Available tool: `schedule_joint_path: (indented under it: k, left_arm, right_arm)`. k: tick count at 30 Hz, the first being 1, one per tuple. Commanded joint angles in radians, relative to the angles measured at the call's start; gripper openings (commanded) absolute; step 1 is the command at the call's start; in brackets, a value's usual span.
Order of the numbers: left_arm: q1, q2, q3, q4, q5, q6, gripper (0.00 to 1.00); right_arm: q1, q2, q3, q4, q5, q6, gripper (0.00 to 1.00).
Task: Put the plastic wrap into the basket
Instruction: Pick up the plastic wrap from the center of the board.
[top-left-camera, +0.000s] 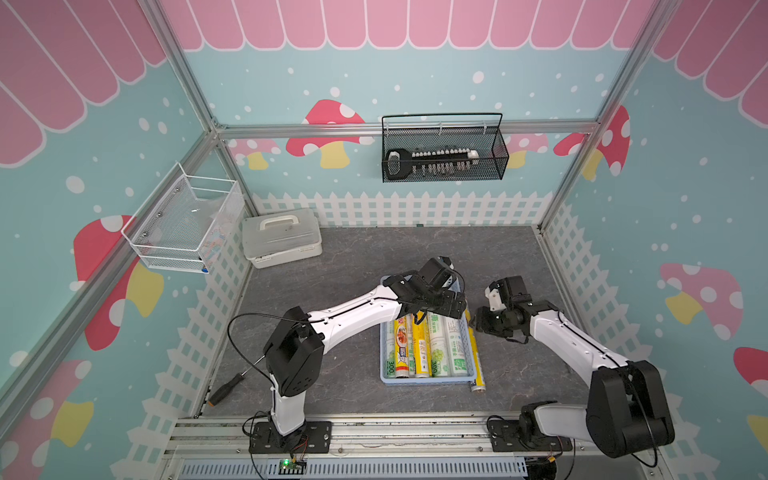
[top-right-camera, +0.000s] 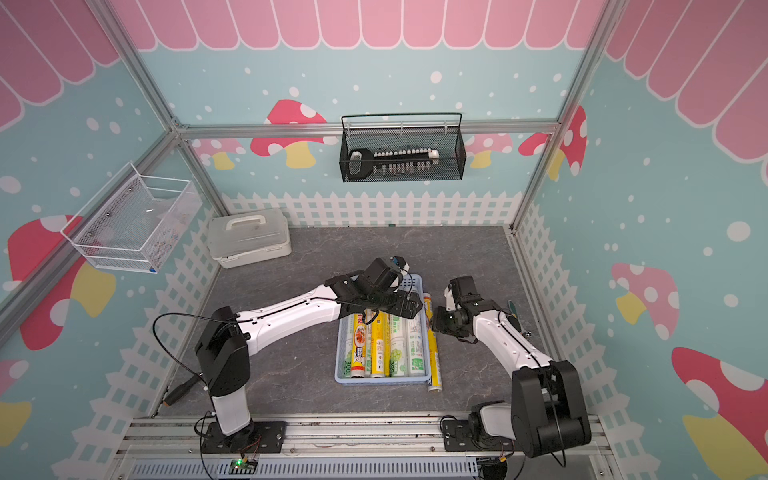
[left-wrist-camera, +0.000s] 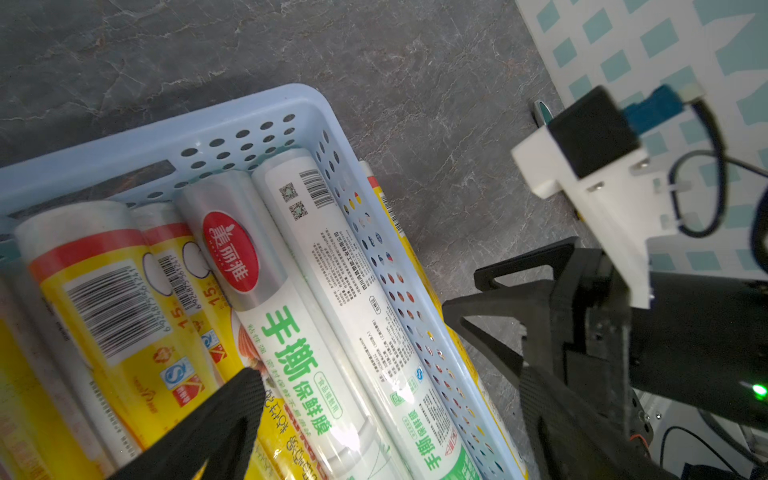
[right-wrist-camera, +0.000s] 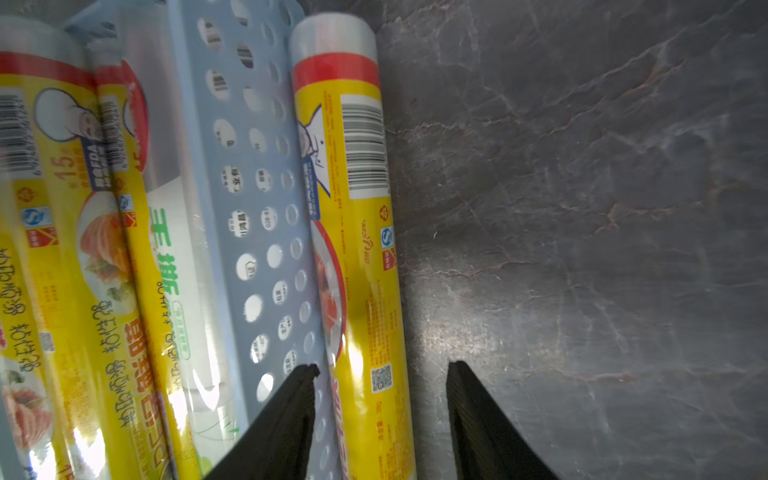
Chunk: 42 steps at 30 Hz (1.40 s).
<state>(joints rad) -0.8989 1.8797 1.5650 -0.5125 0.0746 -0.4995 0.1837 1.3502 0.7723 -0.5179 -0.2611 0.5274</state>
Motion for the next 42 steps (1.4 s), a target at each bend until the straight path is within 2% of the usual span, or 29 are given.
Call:
schedule_joint_path:
  k: [1, 5, 11, 14, 21, 26, 42]
  left_arm:
    - [-0.003, 0.012, 0.03, -0.018, -0.006, 0.015, 0.99]
    - [-0.003, 0.012, 0.029, -0.018, -0.01, 0.013, 0.99]
    - [-0.003, 0.013, 0.029, -0.019, -0.012, 0.01, 0.99]
    - [-0.003, 0.015, 0.03, -0.018, -0.013, 0.01, 0.99]
    - [-0.003, 0.008, 0.027, -0.019, -0.023, 0.009, 0.99]
    - [-0.003, -0.018, 0.002, -0.018, -0.077, 0.009, 0.99]
    - [0.0, -0.027, -0.003, -0.015, -0.091, 0.006, 0.99]
  right_arm:
    - [-0.002, 0.054, -0.004, 0.048, -0.09, -0.017, 0.55]
    - [-0.002, 0.124, 0.016, 0.026, -0.093, -0.05, 0.56]
    - [-0.001, 0.192, 0.052, -0.068, 0.022, -0.104, 0.55]
    - [-0.001, 0.2, 0.058, -0.105, 0.105, -0.106, 0.54]
    - [0.015, 0.236, 0.075, -0.161, 0.143, -0.1, 0.58]
    - [0.05, 0.223, 0.077, -0.234, 0.199, -0.089, 0.59]
    - [0.079, 0.25, 0.076, -0.253, 0.283, -0.066, 0.43]
